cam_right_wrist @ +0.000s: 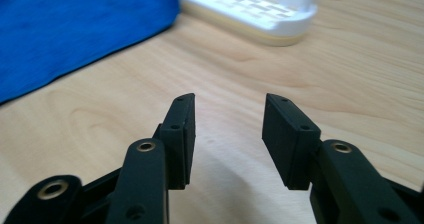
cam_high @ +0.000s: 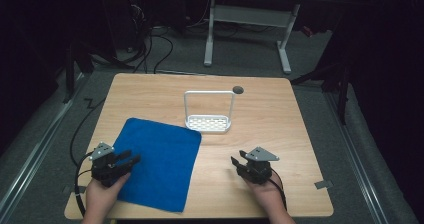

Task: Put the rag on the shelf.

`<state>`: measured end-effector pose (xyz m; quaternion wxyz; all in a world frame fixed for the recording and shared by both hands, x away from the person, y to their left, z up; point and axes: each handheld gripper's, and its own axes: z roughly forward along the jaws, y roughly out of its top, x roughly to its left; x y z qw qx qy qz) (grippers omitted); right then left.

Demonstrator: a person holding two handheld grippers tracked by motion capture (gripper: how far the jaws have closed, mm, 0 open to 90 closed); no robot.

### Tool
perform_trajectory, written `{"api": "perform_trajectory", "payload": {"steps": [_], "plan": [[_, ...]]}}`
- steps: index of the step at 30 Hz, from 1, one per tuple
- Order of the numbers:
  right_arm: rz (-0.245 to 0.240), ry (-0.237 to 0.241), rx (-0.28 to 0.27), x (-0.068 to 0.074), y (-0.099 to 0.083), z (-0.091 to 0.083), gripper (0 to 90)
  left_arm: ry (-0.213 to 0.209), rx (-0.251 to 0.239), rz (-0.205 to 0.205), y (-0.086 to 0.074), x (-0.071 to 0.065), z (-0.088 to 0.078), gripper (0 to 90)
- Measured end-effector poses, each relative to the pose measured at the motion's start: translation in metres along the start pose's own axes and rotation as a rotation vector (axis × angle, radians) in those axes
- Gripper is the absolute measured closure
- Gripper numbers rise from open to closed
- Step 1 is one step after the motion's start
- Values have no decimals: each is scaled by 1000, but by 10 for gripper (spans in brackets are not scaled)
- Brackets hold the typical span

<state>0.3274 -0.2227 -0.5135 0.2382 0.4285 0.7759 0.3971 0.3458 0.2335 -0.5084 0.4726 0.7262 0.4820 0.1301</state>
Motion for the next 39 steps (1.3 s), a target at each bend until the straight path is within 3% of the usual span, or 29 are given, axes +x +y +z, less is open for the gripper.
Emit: {"api": "perform_trajectory", "payload": {"steps": [3,14,23,26,30,34,39], "plan": [[-6,1,1,-2,-1,-1,560,22,27,74,1,-4,7,525],[-9,22,-19,3,3,-1,556,21,43,67,-3,-1,7,537],[-26,73,-13,14,8,5,623,28,55,84,-1,3,2,662],[-82,97,2,32,13,13,685,59,99,84,-1,10,-2,739],[-110,152,18,49,18,23,790,91,149,86,-4,18,-7,854],[-143,194,10,67,28,31,888,113,172,79,-10,22,-12,900],[-187,256,43,88,33,47,900,130,205,98,-14,25,-14,900]]}}
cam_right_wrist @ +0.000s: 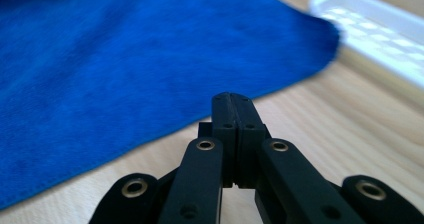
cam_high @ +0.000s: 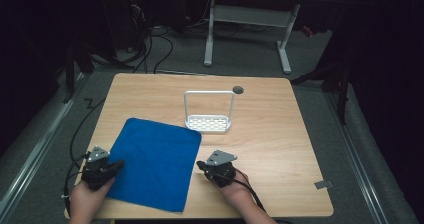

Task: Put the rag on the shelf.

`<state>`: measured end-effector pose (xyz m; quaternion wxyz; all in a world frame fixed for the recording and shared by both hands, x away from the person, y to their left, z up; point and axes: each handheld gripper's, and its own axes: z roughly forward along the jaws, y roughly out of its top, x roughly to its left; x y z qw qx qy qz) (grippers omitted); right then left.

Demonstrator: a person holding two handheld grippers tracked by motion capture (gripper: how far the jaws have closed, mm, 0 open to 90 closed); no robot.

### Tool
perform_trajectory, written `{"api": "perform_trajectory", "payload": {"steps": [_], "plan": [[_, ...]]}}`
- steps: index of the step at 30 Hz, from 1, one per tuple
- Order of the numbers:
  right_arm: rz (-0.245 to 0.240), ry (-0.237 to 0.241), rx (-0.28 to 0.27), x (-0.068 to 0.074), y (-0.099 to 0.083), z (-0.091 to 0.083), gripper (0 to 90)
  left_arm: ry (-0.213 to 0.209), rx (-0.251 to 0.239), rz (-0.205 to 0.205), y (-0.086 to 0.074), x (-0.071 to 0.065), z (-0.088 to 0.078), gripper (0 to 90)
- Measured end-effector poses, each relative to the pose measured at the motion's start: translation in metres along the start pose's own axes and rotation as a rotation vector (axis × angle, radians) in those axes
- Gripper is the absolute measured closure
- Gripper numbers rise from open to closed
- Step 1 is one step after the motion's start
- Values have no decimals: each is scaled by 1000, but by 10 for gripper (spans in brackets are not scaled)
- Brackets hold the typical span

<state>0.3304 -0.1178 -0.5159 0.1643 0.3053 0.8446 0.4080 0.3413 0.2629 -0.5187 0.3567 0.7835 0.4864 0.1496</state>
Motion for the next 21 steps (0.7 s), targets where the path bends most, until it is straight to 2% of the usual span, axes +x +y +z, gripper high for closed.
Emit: {"api": "perform_trajectory", "payload": {"steps": [3,5,8,9,12,16,18,21], "plan": [[-26,27,27,8,6,12,900,-5,15,-22,-4,5,1,900],[-50,29,45,14,9,20,900,-9,26,-28,-5,6,3,900],[-58,44,66,18,10,27,900,-17,24,-34,-6,8,4,900],[-79,40,93,23,9,35,900,-18,29,-30,-6,8,3,900],[-101,28,96,25,10,35,900,-21,24,-28,-9,6,1,900],[-104,26,99,22,8,33,900,-27,24,-27,-12,3,-1,900],[-88,22,106,21,5,28,900,-30,25,-11,-15,-3,-3,900],[-109,8,110,23,1,23,900,-48,27,-1,-18,-10,-5,900]]}}
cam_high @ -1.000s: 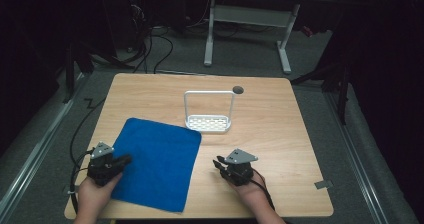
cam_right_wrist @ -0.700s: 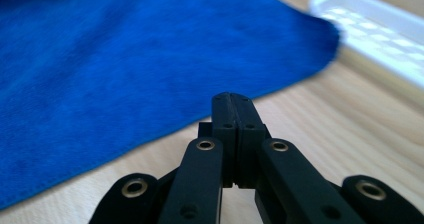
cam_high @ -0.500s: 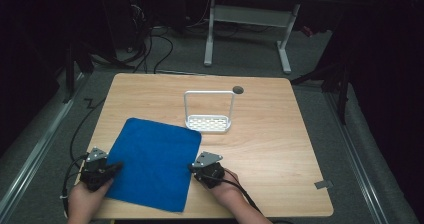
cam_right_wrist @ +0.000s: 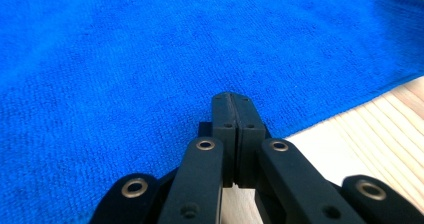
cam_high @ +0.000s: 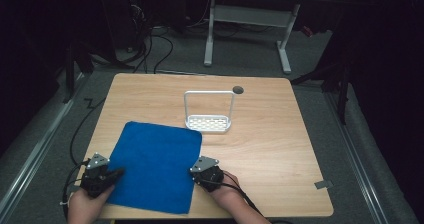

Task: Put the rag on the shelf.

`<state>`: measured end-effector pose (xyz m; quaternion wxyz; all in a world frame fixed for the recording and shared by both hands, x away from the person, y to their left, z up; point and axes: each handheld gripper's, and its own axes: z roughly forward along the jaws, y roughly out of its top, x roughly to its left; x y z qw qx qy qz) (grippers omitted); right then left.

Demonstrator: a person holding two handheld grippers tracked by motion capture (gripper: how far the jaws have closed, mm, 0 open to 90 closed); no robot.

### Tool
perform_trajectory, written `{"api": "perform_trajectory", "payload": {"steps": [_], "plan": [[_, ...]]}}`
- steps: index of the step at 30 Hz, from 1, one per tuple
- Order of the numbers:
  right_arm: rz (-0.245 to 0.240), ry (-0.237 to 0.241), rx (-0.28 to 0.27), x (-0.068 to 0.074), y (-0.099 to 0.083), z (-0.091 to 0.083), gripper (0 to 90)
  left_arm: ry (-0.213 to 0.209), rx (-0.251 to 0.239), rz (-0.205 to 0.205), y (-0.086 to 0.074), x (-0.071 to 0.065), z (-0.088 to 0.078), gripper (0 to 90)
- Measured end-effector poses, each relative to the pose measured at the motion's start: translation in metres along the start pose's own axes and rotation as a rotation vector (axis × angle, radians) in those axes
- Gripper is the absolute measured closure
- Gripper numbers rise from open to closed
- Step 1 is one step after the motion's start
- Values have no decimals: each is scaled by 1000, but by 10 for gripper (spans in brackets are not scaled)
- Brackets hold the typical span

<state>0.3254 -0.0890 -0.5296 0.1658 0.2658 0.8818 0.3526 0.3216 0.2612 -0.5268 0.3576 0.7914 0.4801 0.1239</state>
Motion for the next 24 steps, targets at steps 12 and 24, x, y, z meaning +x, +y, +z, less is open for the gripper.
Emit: {"api": "perform_trajectory", "payload": {"steps": [12,24], "plan": [[19,-25,31,-6,-28,-32,900,-97,17,71,-6,-36,1,900],[105,-56,37,-28,-61,-65,900,-223,32,133,3,-67,19,900]]}}
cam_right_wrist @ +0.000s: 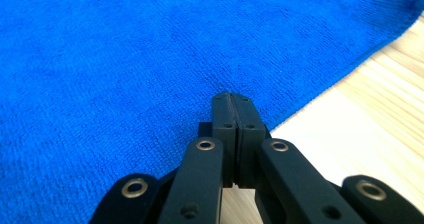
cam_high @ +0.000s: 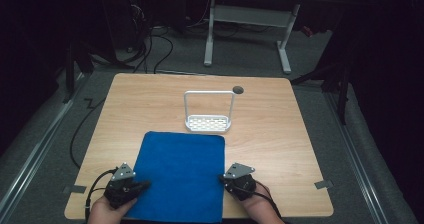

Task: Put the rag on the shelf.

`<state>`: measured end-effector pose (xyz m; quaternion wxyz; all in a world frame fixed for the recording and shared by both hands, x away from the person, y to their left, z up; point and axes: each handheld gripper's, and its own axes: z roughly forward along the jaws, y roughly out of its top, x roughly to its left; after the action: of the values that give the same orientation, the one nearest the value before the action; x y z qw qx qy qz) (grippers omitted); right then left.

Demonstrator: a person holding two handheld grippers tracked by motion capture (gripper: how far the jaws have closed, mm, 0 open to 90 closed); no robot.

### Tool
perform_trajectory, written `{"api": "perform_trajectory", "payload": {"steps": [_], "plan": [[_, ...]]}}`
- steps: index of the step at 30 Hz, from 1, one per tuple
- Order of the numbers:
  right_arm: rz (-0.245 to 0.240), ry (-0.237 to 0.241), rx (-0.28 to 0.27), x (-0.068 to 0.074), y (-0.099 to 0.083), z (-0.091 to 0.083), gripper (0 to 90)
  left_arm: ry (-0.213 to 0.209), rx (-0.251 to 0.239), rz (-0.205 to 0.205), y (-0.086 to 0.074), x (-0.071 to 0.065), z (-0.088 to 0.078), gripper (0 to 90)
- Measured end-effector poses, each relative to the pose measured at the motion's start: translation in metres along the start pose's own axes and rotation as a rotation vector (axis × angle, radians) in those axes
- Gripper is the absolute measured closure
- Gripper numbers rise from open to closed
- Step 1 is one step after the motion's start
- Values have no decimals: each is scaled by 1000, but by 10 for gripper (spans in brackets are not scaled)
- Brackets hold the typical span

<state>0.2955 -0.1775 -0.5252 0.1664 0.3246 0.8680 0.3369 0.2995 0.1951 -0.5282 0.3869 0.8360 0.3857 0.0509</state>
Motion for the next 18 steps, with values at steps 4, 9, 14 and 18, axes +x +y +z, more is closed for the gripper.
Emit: {"api": "perform_trajectory", "payload": {"steps": [4,9,14,18], "plan": [[18,-21,4,-6,-8,-8,900,-33,15,32,7,-12,10,900],[36,-57,9,-15,-19,-18,900,-75,22,73,15,-25,21,900],[98,-89,14,-29,-34,-32,900,-154,25,106,20,-37,32,883],[116,-91,3,-32,-33,-33,889,-155,-29,92,23,-34,27,829]]}}
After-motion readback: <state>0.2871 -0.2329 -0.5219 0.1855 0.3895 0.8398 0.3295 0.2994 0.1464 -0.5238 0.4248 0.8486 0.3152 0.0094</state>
